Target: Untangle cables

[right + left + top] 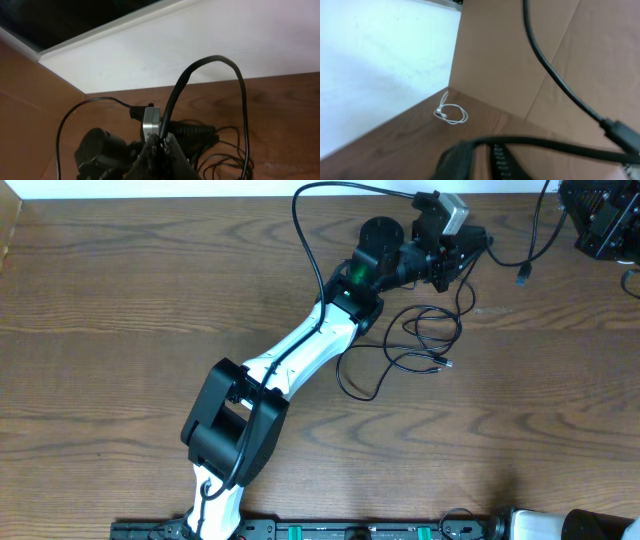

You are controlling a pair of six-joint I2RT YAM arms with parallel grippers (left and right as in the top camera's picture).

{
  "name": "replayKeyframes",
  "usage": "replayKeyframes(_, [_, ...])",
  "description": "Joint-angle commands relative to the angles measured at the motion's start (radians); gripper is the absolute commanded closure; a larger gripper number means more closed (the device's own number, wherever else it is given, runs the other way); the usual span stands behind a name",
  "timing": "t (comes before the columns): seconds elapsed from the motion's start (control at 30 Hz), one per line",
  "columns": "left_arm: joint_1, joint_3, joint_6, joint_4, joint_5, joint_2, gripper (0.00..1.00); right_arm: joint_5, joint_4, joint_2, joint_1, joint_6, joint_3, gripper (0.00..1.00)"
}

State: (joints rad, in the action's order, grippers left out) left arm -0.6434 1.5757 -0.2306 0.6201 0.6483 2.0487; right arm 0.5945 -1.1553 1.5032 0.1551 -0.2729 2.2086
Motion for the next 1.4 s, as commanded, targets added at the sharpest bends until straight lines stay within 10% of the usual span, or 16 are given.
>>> replayKeyframes(0.0, [0.002, -0.004, 0.016, 0.018, 0.018, -0.001, 0.92, 0.002, -0.002, 0.003, 0.001, 0.025, 0.002, 0.99])
replayKeyframes(0.27, [0.044, -0.004, -0.014, -0.084, 0.039, -0.001, 0.93, -0.02, -0.04, 0.02, 0.001, 0.035, 0.002, 0.99])
replayKeyframes(0.67, [0.116, -0.004, -0.149, -0.712, -0.138, -0.001, 0.93, -0.007, -0.087, 0.094, 0.0, 0.035, 0.002, 0.99])
replayKeyframes(0.97, [0.115, -0.004, -0.472, -0.62, -0.137, -0.001, 0.92, -0.009, -0.09, 0.103, -0.046, 0.05, 0.002, 0.99])
replayKeyframes(1.13, [0.115, -0.004, -0.649, -0.51, -0.137, -0.001, 0.68, -0.009, -0.097, 0.103, -0.047, 0.05, 0.002, 0.99])
replayKeyframes(1.37, [0.115, -0.004, -0.896, -0.431, -0.137, -0.001, 0.65, -0.009, -0.098, 0.103, -0.047, 0.05, 0.002, 0.99])
